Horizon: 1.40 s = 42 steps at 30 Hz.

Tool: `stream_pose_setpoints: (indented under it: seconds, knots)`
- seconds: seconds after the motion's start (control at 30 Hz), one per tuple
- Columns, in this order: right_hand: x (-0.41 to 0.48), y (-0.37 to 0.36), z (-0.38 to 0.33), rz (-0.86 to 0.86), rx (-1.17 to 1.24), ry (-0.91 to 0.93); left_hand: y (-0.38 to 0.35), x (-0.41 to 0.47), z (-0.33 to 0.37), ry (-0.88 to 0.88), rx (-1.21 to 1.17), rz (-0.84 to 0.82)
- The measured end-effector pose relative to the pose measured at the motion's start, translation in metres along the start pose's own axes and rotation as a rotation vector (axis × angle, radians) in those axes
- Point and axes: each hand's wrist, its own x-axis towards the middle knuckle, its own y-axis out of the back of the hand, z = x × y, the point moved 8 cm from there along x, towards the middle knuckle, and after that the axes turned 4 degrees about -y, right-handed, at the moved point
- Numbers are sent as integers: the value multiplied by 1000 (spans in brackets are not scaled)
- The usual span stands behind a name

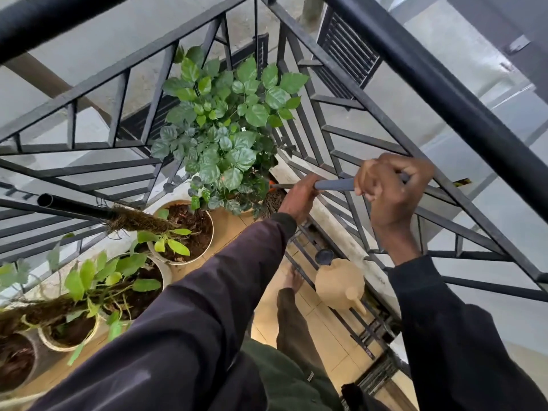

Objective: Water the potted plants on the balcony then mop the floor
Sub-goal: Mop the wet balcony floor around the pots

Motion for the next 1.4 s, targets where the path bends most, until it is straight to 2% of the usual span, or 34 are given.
stream_pose_setpoints:
  seconds: [0.33, 0.5, 0.63, 0.87, 1.03, 1.3, 1.4]
  knots:
    - [17, 40, -22, 342, 103, -32, -9, 11, 36, -60, 20, -146]
    - [-2, 58, -24, 433, 140, -44, -20, -4, 43, -104, 34, -181]
    - [-13, 56, -17, 428, 177, -85, -23, -31, 35, -97, 65, -166]
    - [-42, 39, 7, 305, 235, -155, -13, -99, 7, -49, 126, -140]
    - [-88, -11, 15, 7, 251, -140, 7, -167, -34, 67, 118, -38]
    - [-109, -92, -60, -271, 319, 118, 72, -182, -28, -20, 121, 164]
    - [-114, -110, -62, -288, 293, 146, 85, -173, -32, -14, 147, 204]
